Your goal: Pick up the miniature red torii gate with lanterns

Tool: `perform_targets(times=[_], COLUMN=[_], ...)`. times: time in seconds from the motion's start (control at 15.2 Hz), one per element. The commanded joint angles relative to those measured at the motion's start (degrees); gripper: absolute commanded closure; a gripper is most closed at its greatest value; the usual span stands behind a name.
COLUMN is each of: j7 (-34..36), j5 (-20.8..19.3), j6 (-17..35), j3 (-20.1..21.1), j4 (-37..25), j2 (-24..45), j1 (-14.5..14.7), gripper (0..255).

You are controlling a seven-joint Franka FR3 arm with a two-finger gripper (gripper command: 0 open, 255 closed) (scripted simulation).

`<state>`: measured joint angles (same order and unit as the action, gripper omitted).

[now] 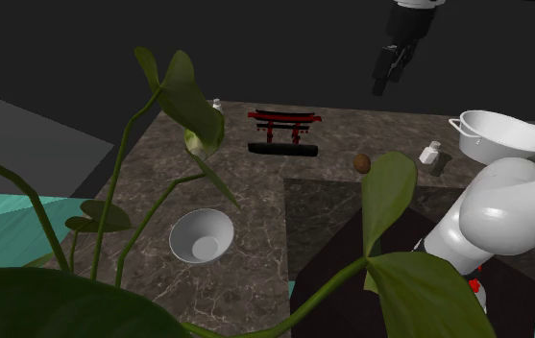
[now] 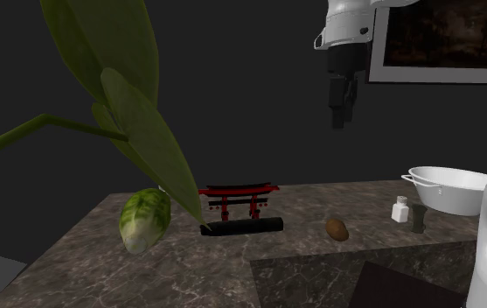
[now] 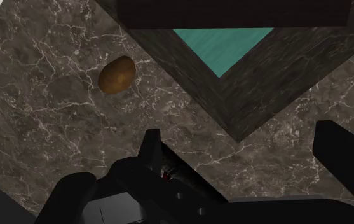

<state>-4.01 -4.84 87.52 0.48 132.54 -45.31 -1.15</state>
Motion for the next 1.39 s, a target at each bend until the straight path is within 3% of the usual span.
perform_targets(times=[0.0, 0.66, 1.32], j7=[0.0, -17.07, -35.08], j5=[0.0, -2.36, 2.49], j6=[0.0, 14.13, 23.21], j3=[0.0, -9.76, -15.94], j4=[0.0, -3.29, -15.14], j2=[0.0, 17.53, 39.85], j1=[0.0, 1.96, 3.84], gripper=[0, 0, 0])
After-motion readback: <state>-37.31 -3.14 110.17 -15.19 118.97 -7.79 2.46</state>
